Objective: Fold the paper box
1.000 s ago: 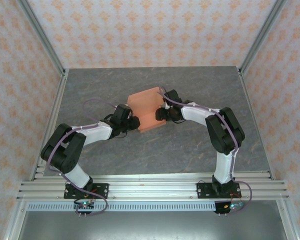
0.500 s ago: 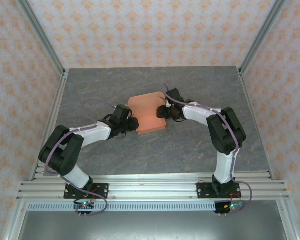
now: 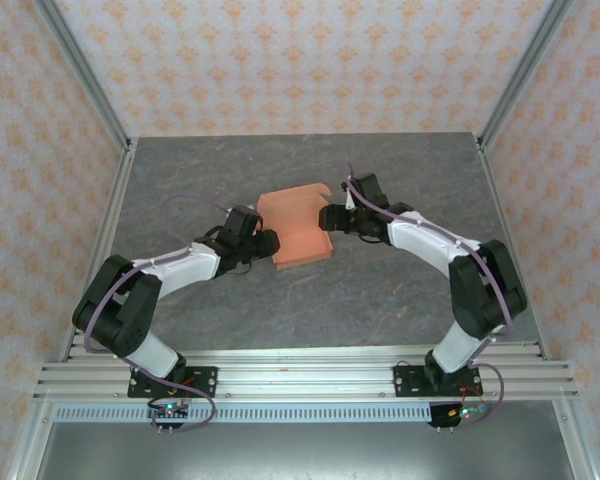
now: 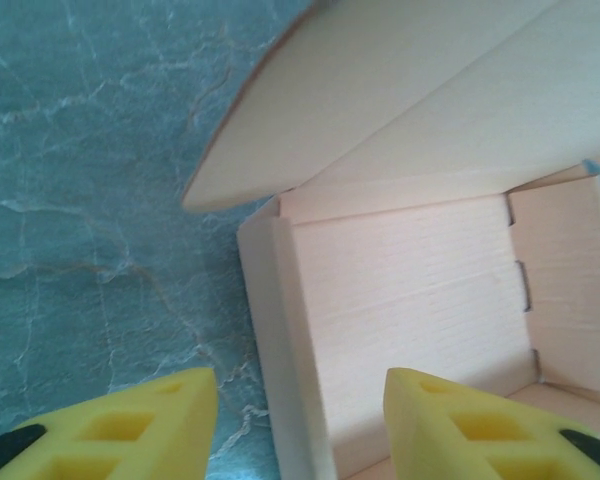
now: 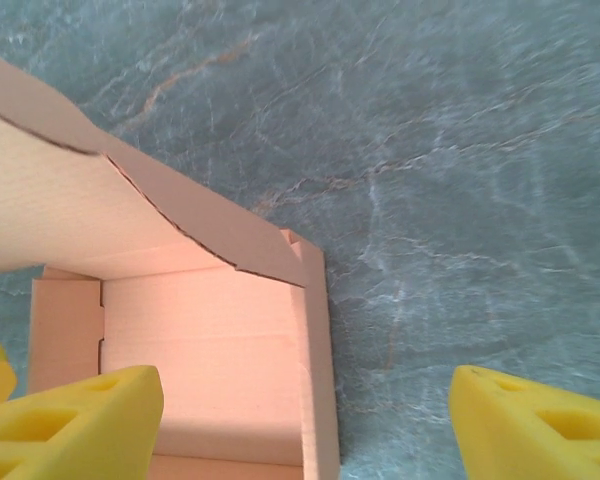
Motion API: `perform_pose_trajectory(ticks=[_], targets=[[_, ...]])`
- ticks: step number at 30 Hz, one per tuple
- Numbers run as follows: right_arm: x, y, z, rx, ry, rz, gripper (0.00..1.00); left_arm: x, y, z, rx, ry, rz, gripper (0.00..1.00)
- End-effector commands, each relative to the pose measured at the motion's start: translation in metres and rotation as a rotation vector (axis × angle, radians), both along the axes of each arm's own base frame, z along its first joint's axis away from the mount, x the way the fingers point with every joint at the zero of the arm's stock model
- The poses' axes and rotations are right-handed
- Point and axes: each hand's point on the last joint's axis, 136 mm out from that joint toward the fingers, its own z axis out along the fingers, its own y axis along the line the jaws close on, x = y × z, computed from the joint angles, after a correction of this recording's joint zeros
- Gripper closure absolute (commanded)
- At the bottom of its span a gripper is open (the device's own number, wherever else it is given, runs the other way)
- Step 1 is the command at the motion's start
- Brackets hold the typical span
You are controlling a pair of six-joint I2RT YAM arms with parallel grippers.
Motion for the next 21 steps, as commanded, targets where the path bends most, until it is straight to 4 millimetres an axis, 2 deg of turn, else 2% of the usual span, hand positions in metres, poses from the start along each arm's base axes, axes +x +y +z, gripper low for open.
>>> perform_pose_trajectory(ticks=[1,6,10,15,17,21], targets=[[-0.004,-0.018,0.004,-0.069,-0.018,-0.022,0.25,0.007,0.001,0.024,0.009,-0.061,0.012,0.49],[-0.004,-0.03,0.009,-0.117,-0.056,-0.027,0.25,0.002,0.002,0.037,-0.008,-0.098,-0.006,0.45],[-0.003,-0.037,0.017,-0.073,-0.074,-0.02,0.25,-0.012,0.02,0.042,0.055,-0.126,0.008,0.4],[-0.009,-0.035,0.017,-0.054,-0.077,-0.001,0.27,-0.026,0.044,0.047,0.136,-0.165,0.043,0.39],[-0.007,-0.049,0.017,-0.094,-0.094,-0.064,0.27,-0.031,0.05,0.055,0.145,-0.198,0.047,0.38],[-0.003,-0.098,0.01,-0.221,-0.041,-0.223,0.27,-0.035,0.044,0.073,0.114,-0.243,0.006,0.38]])
